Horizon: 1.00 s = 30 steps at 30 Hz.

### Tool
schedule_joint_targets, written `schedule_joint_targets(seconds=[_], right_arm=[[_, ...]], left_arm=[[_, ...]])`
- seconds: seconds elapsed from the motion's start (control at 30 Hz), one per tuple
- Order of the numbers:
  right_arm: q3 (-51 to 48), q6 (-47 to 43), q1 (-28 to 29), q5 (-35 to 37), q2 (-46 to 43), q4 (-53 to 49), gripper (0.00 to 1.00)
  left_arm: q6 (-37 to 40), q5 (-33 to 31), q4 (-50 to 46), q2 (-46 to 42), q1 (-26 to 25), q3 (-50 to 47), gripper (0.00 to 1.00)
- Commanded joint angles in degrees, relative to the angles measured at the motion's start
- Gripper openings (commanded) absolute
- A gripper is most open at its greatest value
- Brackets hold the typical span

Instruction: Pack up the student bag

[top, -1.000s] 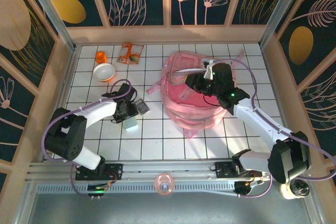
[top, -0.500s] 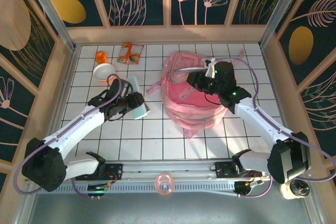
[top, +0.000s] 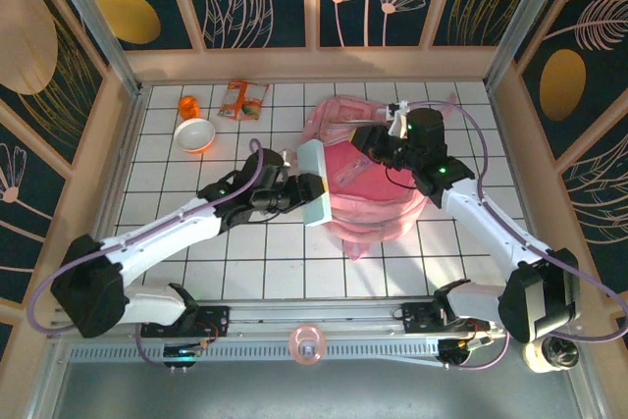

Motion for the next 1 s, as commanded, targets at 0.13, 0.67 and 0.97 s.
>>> schedule_joint_targets(seconds=[0.13, 0.67, 0.97], right_arm=[[4.71, 0.06, 0.58, -2.36, -0.47, 5.48, 0.18], [4.17, 1.61, -0.92, 1.58, -0.29, 7.53, 0.17], [5.06, 1.81, -0.15, 0.5, -0.58, 7.9, 0.17]], left_arm=[[-6.89, 5.76, 5.48, 7.39, -1.12, 4.32, 0.52], [-8.06, 7.8, 3.38, -0.83, -4.23, -4.74, 0.51], [-8.81, 9.5, 7.75, 11.03, -4.25, 6.55, 0.52]])
